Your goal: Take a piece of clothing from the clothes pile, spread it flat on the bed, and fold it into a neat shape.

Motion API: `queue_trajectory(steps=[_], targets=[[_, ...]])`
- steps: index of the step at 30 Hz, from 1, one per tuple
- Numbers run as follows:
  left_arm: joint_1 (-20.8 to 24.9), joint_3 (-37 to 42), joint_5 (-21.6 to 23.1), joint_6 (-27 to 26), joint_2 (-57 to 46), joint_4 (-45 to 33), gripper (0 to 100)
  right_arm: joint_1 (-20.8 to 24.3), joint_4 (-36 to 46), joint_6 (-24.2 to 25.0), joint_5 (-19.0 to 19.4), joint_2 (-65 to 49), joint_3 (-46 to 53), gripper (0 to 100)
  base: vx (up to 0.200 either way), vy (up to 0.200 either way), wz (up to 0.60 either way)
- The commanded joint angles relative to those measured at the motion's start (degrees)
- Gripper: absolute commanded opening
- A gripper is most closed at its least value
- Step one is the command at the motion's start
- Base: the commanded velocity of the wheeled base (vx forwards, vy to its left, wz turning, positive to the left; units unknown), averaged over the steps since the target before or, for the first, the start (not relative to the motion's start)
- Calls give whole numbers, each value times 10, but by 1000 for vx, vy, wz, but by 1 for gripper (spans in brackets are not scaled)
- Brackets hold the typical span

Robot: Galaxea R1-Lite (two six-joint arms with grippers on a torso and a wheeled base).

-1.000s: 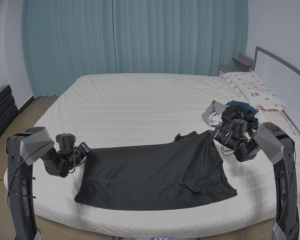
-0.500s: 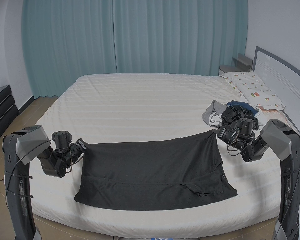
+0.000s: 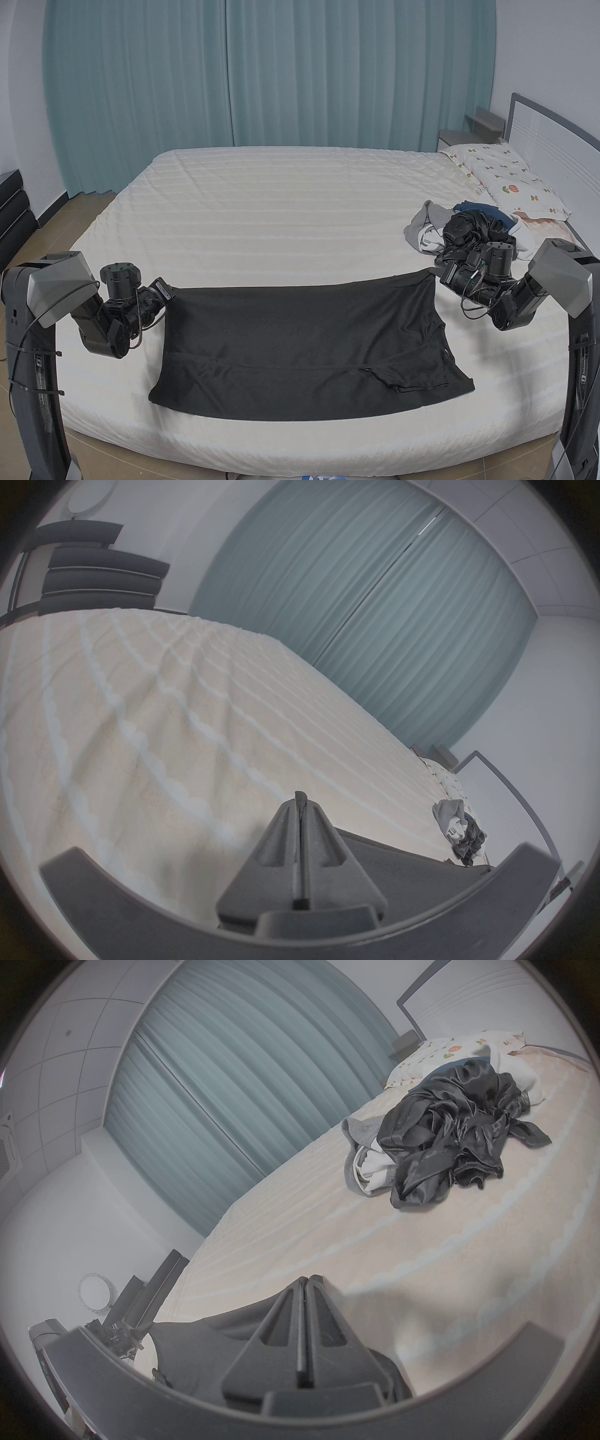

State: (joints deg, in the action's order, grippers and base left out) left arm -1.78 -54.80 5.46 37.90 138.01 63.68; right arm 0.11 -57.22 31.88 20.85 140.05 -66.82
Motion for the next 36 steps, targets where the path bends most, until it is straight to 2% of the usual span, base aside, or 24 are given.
queue_trajectory(steps=[1,7,18,25,29,33,36], targets=[[-3,22,2,-13,0,20,0,-1,-1,0,2,-10,21,0,0,0,0],[-5,44,18,-21,0,54,0,2,-15,0,9,-8,41,0,0,0,0],[-18,45,35,-22,9,56,0,8,-10,-1,9,21,20,0,0,0,0],[-23,54,42,-23,12,60,0,2,-15,-1,11,10,45,0,0,0,0],[-23,69,48,-26,11,92,0,-5,-17,-1,21,0,63,0,0,0,0],[-19,95,61,-60,10,125,0,-11,-32,0,26,-10,71,0,0,0,0],[-16,100,66,-65,12,152,0,-13,-49,5,26,-10,67,0,0,0,0]])
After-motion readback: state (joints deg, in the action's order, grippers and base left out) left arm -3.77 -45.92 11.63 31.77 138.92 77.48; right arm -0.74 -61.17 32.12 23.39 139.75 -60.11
